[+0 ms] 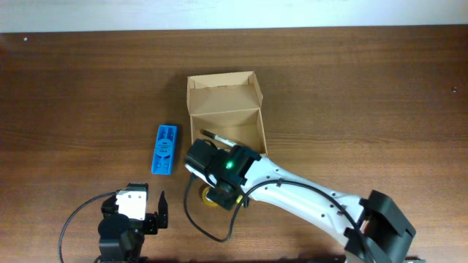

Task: Pack container
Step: 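Carry the highlighter into the box and release it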

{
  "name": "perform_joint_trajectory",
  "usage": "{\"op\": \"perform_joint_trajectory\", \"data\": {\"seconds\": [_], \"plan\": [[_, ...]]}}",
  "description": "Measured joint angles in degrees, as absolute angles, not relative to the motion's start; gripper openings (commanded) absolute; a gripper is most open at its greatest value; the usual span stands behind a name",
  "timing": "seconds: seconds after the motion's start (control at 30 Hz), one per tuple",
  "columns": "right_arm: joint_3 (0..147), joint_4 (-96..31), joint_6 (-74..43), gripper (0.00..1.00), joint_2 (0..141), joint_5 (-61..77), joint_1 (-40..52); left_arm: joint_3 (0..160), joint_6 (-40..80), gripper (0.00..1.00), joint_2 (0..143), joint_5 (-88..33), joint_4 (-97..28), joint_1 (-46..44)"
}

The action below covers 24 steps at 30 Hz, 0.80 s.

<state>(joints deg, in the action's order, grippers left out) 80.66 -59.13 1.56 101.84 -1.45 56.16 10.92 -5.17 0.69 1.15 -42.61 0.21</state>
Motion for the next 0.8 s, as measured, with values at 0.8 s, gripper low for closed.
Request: {"op": "perform_joint_trajectory", "data": {"seconds": [0.8], "plan": [[88.8,-45.5,19.8,0.28,105.3,-11.5,43.6,10.9,-5.2,1.00,0.7,1.1,-42.6,0.2]]}}
